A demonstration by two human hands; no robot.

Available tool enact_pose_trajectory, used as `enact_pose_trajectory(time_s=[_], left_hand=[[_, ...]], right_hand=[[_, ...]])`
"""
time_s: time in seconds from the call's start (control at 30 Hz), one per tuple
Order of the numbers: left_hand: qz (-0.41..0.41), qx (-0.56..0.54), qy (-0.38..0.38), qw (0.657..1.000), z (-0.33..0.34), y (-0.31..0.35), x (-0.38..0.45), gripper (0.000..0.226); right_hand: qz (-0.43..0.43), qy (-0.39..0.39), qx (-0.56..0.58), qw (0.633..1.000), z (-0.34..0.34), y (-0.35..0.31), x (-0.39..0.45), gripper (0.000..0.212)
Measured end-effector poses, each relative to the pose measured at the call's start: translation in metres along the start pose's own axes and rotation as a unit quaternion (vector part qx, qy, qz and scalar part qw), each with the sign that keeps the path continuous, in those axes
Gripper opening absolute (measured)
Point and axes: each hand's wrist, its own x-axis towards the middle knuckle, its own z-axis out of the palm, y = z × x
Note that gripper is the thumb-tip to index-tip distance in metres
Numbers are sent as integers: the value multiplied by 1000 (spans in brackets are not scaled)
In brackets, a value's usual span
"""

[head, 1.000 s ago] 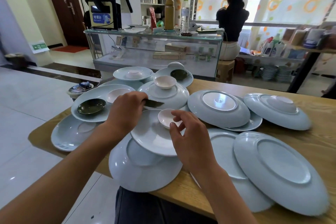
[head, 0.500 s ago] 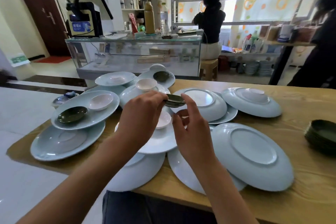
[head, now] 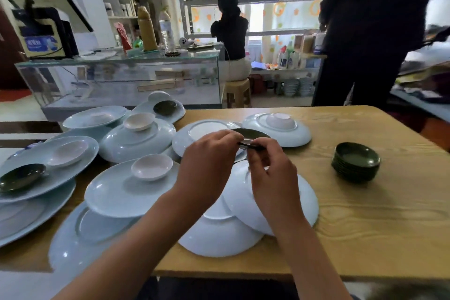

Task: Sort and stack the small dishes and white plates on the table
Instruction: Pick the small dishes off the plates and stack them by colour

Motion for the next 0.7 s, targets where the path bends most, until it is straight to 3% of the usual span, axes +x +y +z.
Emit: enact_pose_trajectory(time_s=[0.2,0.43,0.7], left_hand=[[-31,-25,-39,998,27,27,10,37],[6,-68,-104,992,53,48,13,39],[16,-78,-116,990,70,60,16,36]], right_hand=[[29,39,-46,998,-41,31,4,14],[109,148,-113,976,-118,80,22,12],[156,107,-145,971,-137,93,23,28]])
